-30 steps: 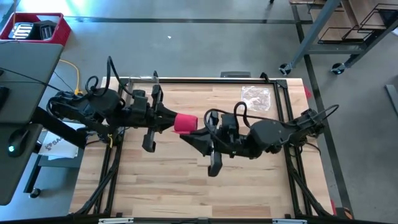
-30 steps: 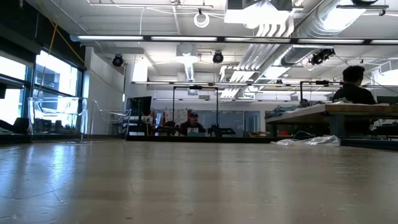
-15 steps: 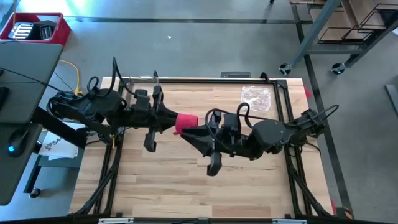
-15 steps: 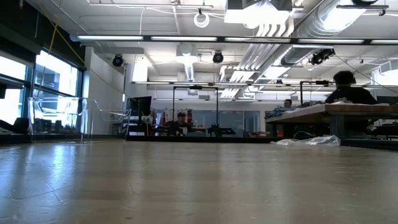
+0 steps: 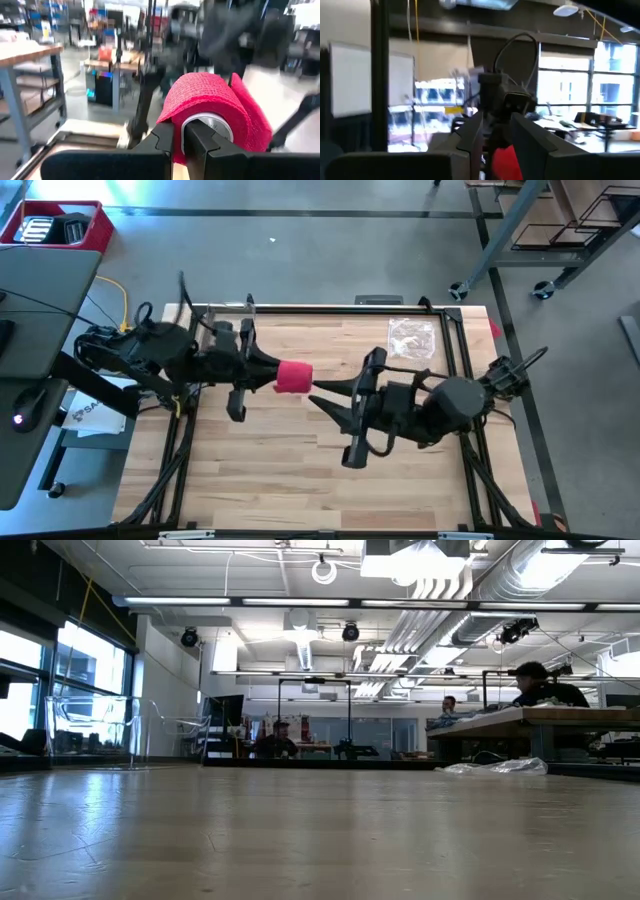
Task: Roll bandage
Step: Roll the red bandage
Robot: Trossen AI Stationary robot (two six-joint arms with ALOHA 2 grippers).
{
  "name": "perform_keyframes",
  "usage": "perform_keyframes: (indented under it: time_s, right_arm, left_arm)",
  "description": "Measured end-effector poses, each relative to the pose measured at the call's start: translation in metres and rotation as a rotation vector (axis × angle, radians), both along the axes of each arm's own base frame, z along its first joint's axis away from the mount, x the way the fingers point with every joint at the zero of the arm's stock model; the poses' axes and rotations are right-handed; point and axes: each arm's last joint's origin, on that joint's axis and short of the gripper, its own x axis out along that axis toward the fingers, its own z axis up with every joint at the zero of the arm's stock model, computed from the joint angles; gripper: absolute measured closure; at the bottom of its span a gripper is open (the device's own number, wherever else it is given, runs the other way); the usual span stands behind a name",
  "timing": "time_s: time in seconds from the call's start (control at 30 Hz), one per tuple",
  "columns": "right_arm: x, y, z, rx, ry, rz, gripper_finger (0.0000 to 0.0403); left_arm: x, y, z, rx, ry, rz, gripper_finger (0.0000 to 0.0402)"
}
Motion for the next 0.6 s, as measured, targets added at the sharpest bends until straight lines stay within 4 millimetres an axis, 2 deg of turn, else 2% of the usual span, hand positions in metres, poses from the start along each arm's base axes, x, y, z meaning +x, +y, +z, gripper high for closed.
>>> perform_keyframes:
  time_s: [0.13,0.37,0.47,0.6]
  right_arm:
    - [0.003,-0.002,-0.011,-0.035,0.118,-0.038,0.03]
    - [0.016,-0.021,-0.048,0.033,0.424,-0.014,0.025]
    - [0.018,-0.026,-0.053,0.009,0.478,0.013,0.0238]
    - [0.022,-0.027,-0.057,-0.111,0.518,0.003,0.0246]
  left_arm:
    - [-0.001,0.001,-0.014,0.032,0.135,0.035,0.0387]
    - [-0.005,0.005,-0.033,0.099,0.332,0.056,0.0387]
    - [-0.006,0.005,-0.036,0.09,0.361,0.062,0.0387]
    - [-0.005,0.005,-0.037,0.092,0.369,0.062,0.0387]
